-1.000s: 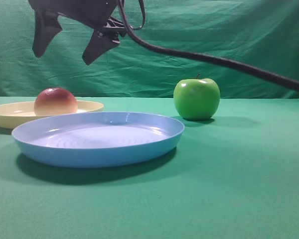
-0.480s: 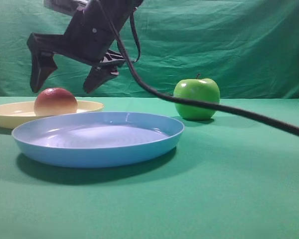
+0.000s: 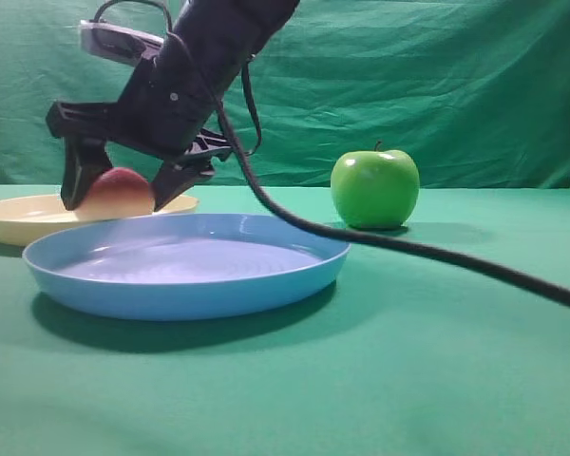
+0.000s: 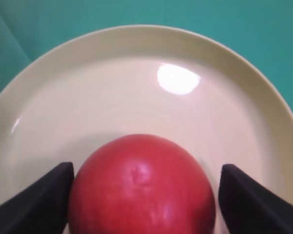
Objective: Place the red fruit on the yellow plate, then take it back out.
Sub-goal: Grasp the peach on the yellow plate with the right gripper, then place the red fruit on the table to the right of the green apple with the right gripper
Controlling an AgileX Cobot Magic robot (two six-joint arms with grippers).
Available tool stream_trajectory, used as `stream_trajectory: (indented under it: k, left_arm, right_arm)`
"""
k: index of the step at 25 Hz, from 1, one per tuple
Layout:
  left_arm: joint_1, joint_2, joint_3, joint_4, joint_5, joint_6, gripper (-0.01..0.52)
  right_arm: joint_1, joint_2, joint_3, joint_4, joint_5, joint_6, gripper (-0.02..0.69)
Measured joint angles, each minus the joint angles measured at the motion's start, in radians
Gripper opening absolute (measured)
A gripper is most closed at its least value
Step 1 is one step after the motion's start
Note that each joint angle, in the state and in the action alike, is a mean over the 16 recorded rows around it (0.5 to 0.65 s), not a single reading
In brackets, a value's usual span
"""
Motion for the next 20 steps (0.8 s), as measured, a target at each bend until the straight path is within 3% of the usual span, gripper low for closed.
stream_trajectory:
  k: [10,20]
  left_arm:
    - [0.000,0.000,0.000,0.000,0.000,0.000,0.000]
    - [0.000,0.000,0.000,0.000,0.000,0.000,0.000]
  right_arm:
    - [-0.026,-0.098,-0.047,-0.073,0.111,0.018,0.220]
    - [-0.125,-0.317,-0.100,-0.181,0.344,0.154,0.196]
